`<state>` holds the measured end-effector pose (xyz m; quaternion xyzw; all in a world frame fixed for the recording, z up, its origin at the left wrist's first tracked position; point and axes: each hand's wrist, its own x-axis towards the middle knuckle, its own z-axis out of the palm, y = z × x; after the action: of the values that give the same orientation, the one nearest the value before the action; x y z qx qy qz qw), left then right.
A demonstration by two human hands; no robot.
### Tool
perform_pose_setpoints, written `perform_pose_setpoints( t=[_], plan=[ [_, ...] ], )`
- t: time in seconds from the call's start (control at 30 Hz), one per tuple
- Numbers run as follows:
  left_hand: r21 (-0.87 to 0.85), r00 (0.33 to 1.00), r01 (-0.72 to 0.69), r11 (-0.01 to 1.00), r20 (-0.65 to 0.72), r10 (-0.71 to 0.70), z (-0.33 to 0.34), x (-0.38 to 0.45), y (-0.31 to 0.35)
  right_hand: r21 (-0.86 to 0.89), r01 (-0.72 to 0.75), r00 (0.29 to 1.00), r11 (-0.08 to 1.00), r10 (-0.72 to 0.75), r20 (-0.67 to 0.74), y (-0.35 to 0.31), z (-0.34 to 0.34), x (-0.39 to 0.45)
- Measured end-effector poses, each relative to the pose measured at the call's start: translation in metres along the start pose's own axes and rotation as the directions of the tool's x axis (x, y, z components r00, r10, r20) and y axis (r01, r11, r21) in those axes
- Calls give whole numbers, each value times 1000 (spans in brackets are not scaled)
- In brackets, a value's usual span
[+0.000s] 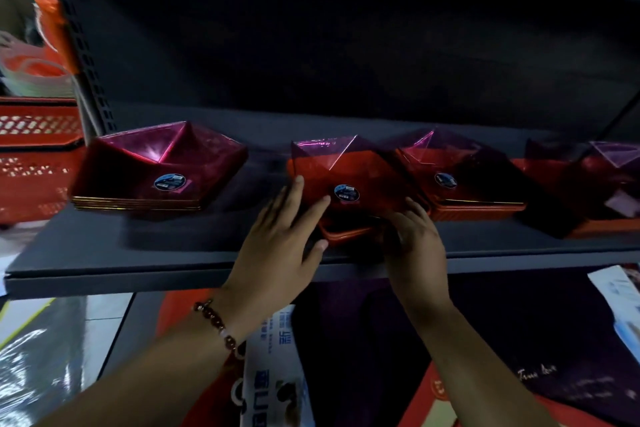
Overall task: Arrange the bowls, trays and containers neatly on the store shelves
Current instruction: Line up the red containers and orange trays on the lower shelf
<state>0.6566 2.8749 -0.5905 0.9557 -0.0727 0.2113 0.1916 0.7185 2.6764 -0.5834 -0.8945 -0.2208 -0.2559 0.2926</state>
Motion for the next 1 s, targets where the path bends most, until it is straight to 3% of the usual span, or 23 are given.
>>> perform_pose_setpoints(
  t=[0.1,0.2,0.4,0.5,0.6,0.7,0.77,1.0],
  plan=[
    [-173,994,105,979,20,-104,-6,-6,4,91,-64,996,994,70,-58,-4,-6,-6],
    [-332,986,167,928,32,-166,-12,-11,9,152,-33,993,988,49,-108,-10,-9,-12],
    [-542,976,117,832,-92,-197,-24,-14,13,221,101,985,970,-67,-158,-22,-23,-27],
    [-550,962,85,831,-172,-212,-31,-18,16,279,35,992,960,2,-129,-33,-32,-35],
    [-553,954,85,829,-194,-227,-38,-22,18,525,-176,972,833,231,-41,-47,-43,-40],
    [-538,949,86,838,-212,-233,-46,-26,19,785,-344,882,515,464,82,-54,-49,-41],
    [-542,944,72,837,-234,-232,-52,-28,21,855,-402,820,328,544,177,-58,-51,-39],
    [-503,939,70,861,-258,-227,-69,-39,11,819,-391,866,420,470,172,-77,-43,-40]
  ],
)
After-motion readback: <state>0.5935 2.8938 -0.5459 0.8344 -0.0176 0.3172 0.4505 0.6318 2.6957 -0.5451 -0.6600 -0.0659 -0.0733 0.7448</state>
